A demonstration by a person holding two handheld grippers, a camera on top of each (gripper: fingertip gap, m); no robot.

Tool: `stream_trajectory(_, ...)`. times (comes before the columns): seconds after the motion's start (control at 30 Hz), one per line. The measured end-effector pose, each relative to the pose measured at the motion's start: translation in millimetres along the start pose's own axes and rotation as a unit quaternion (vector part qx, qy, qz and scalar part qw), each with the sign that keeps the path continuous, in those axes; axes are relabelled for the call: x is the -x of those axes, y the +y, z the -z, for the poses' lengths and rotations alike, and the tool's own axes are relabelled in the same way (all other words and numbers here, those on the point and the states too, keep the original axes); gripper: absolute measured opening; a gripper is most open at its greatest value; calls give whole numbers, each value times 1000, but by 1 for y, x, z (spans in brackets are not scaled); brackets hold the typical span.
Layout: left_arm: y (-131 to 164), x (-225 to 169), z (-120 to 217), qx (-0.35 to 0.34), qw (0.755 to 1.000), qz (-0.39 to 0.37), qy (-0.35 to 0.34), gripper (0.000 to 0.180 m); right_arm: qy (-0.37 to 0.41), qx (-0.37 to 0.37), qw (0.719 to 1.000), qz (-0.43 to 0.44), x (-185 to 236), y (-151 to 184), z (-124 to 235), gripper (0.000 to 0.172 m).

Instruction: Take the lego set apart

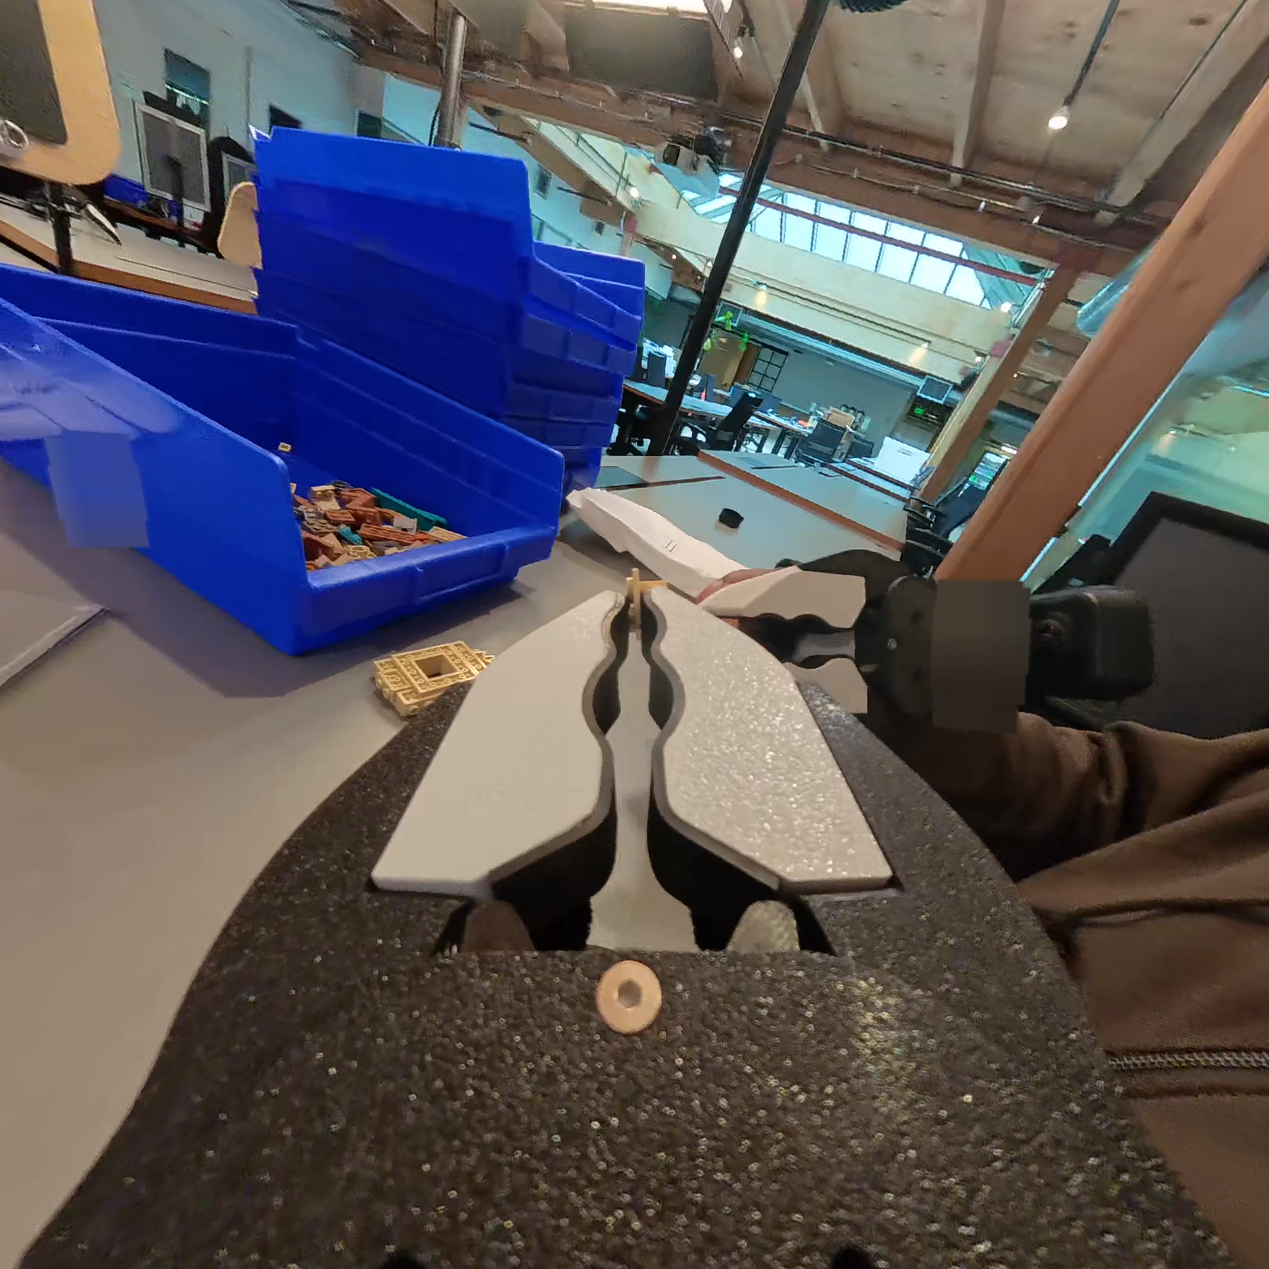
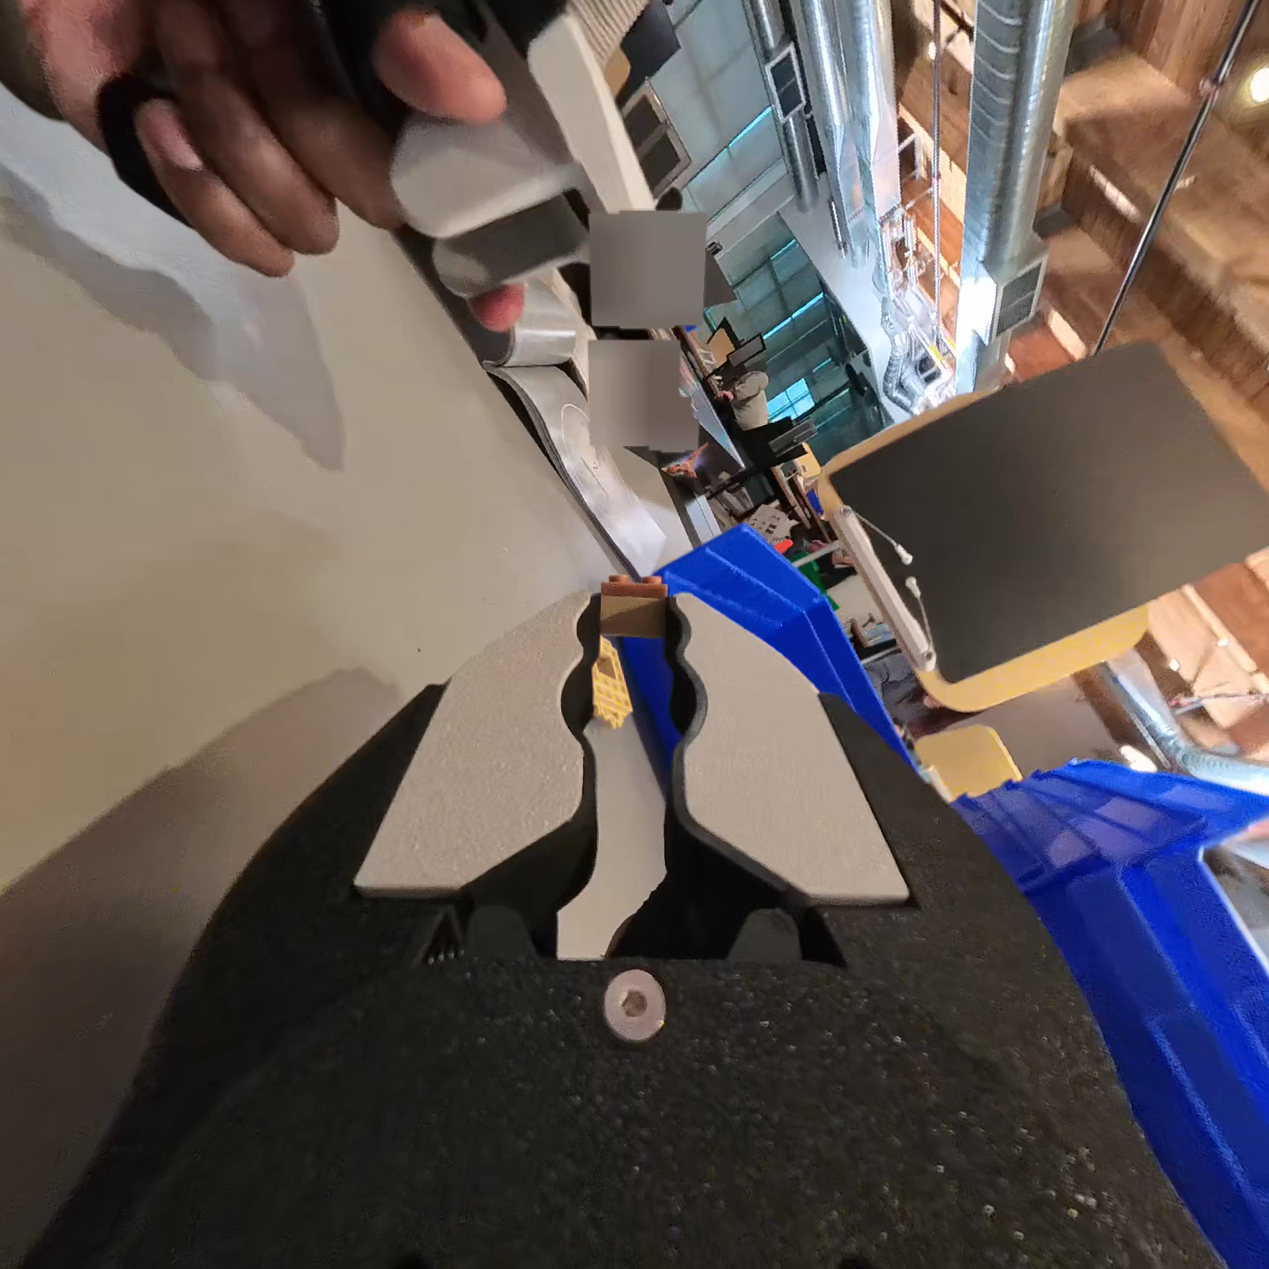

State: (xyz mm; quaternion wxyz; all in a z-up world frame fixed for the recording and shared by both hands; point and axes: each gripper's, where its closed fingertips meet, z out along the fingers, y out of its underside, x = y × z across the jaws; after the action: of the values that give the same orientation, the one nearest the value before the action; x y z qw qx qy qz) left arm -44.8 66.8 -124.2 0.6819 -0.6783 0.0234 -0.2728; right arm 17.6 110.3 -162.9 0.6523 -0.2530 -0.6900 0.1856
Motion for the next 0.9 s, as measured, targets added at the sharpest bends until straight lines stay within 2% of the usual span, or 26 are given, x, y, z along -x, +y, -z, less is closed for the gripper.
stream_trajectory(0.07,-4,-1,-6,20,1000,-11,3,3,6,6,1000,-21,-6,6,2,17)
stream_trajectory(0.13,-16,8,-22,46,996,-68,-33,3,11,15,999,-35,-10,11,0,17)
stream_trajectory(0.27,-57,43,-75,95,972,-183,-112,3,20,28,998,-61,-14,15,-4,17)
stream_trajectory(0.33,-67,75,-103,133,953,-224,-156,3,24,34,997,-71,-16,18,-4,17)
stream_trajectory(0.43,-58,117,-130,172,944,-213,-183,23,24,36,995,-85,-17,22,-3,17)
stream_trajectory(0.5,-49,133,-132,166,945,-206,-194,33,23,39,994,-98,-19,26,-1,17)
stream_trajectory(0.57,-43,135,-125,141,947,-216,-191,34,17,40,992,-121,-19,30,-2,17)
stream_trajectory(0.7,-47,115,-108,99,951,-254,-143,38,12,24,982,-189,-28,27,-3,17)
stream_trajectory(0.77,-41,84,-103,75,960,-261,-61,37,2,-16,967,-253,-35,17,-1,17)
stream_trajectory(0.9,-13,11,-91,86,961,-229,133,27,-6,-136,922,-364,-60,-7,7,17)
